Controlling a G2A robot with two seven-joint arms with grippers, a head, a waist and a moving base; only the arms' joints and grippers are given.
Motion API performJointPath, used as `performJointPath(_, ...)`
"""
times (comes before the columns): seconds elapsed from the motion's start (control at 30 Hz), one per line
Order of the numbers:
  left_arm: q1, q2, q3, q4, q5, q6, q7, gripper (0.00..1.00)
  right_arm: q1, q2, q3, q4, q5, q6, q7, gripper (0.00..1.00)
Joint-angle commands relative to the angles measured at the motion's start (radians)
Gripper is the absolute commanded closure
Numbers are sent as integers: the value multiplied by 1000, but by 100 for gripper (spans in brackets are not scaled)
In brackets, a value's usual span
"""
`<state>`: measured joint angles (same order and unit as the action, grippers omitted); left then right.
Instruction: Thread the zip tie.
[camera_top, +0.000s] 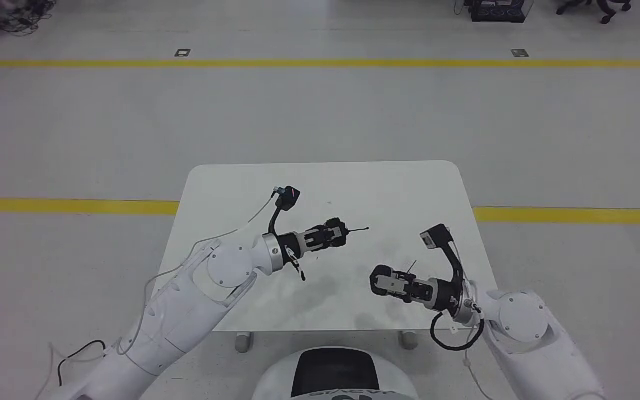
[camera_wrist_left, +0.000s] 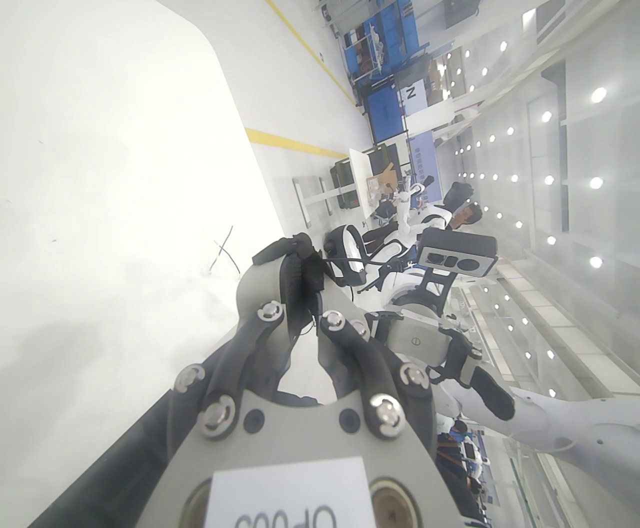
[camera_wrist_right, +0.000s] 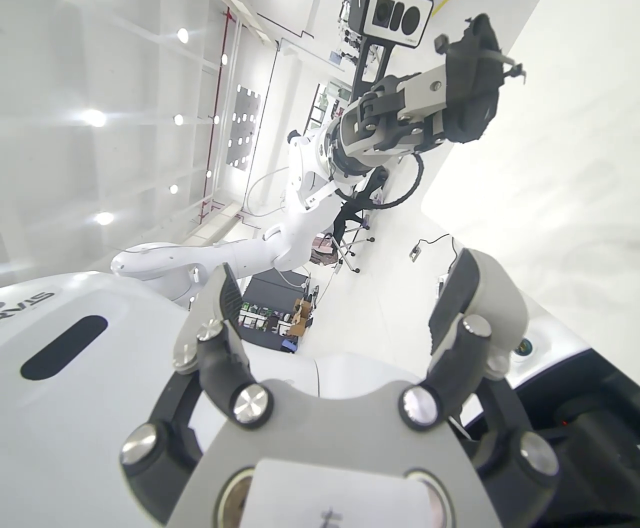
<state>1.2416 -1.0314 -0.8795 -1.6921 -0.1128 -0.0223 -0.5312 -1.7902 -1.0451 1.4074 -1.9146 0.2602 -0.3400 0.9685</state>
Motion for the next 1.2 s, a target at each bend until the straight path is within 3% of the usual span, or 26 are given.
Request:
performJointPath(0.0, 0, 0, 0, 0, 0, 0, 0, 100, 0, -8, 3, 5, -3, 0, 10, 0)
performJointPath(0.1, 0, 0, 0, 0, 0, 0, 0, 100, 1, -18, 6, 10, -3, 0, 24, 0)
performJointPath(0.87, 4, -1, -1, 1, -9, -4, 14, 100, 1, -18, 6, 10, -3, 0, 24, 0)
performJointPath(1.0, 18, -4, -30, 36, -122, -55, 28, 100, 1, -18, 6, 10, -3, 0, 24, 0)
performJointPath(1.17, 32, 0, -68, 69, -257, -157, -70, 100, 1, -18, 6, 10, -3, 0, 24, 0)
